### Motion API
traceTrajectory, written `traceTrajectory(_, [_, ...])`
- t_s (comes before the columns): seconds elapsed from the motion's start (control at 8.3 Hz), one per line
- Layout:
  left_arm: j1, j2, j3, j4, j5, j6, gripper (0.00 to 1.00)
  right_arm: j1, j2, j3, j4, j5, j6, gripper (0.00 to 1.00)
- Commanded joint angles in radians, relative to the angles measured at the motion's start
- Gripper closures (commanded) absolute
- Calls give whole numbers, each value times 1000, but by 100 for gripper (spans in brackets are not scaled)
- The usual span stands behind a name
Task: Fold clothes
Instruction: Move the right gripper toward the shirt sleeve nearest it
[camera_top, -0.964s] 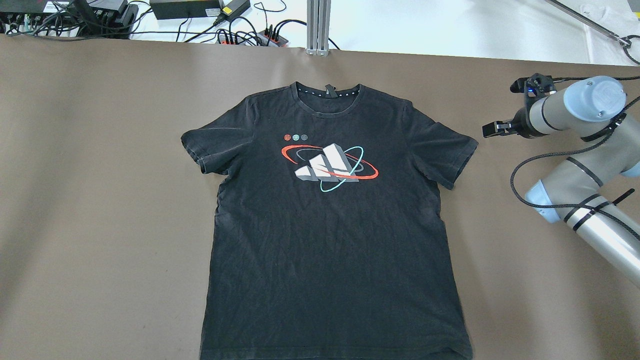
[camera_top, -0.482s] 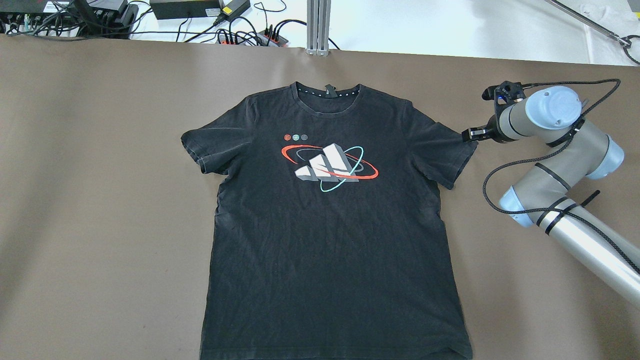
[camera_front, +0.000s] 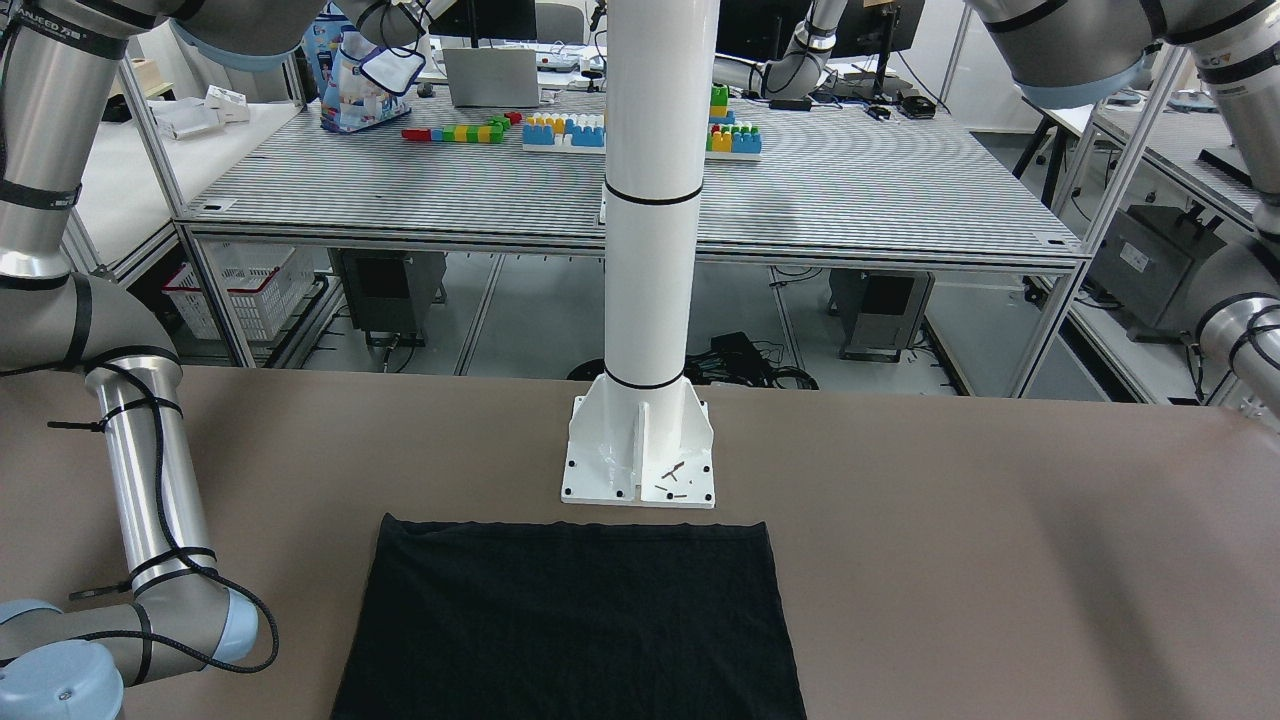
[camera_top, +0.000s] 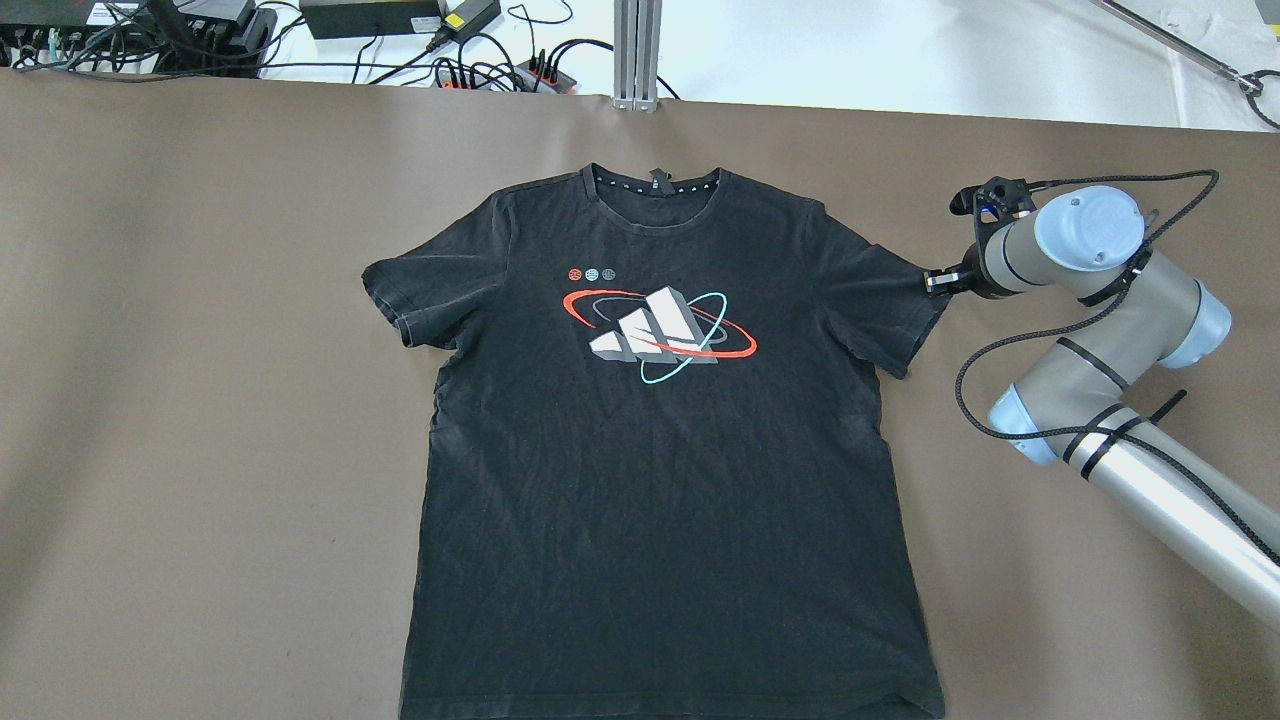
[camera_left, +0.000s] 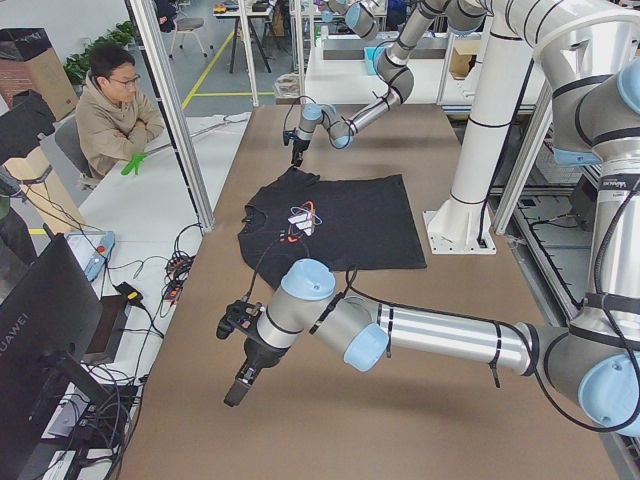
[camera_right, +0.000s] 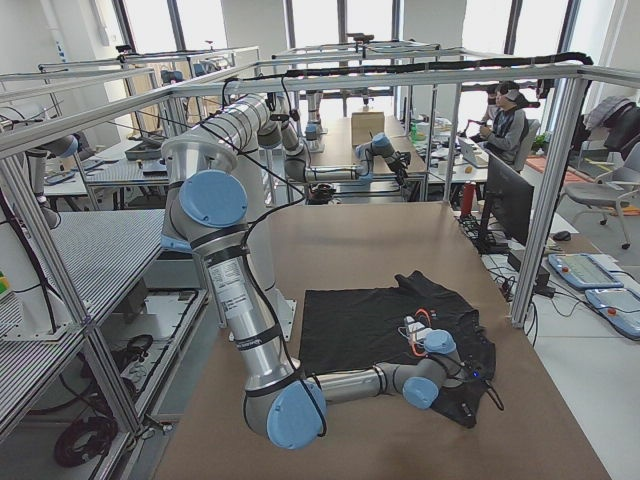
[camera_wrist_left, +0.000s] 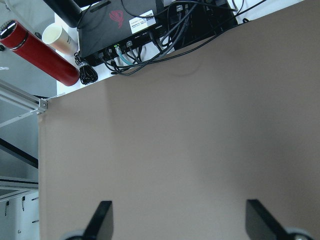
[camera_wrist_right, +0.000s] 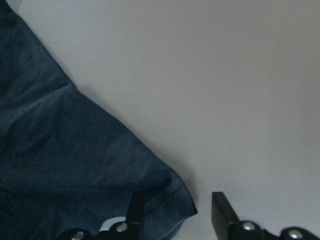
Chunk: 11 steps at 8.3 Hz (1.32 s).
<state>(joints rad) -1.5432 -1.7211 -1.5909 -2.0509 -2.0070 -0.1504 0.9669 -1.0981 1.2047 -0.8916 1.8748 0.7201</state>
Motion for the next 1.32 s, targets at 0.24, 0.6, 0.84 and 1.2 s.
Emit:
traceTrajectory(0.24, [9,0,0,0,-1,-9,7,0,-5,10,-1,9,-7,100])
traceTrajectory(0.6, [12,0,0,0,1,-14,7,-2,3,142,-23,7,25,100])
traceTrajectory(0.84, [12,0,0,0,1,-15,7,-55,62,187,-94,6,151,100])
traceTrajectory(1.2, [14,0,-3,-2,1,-14,7,-115,104,208,-98,0,289,100])
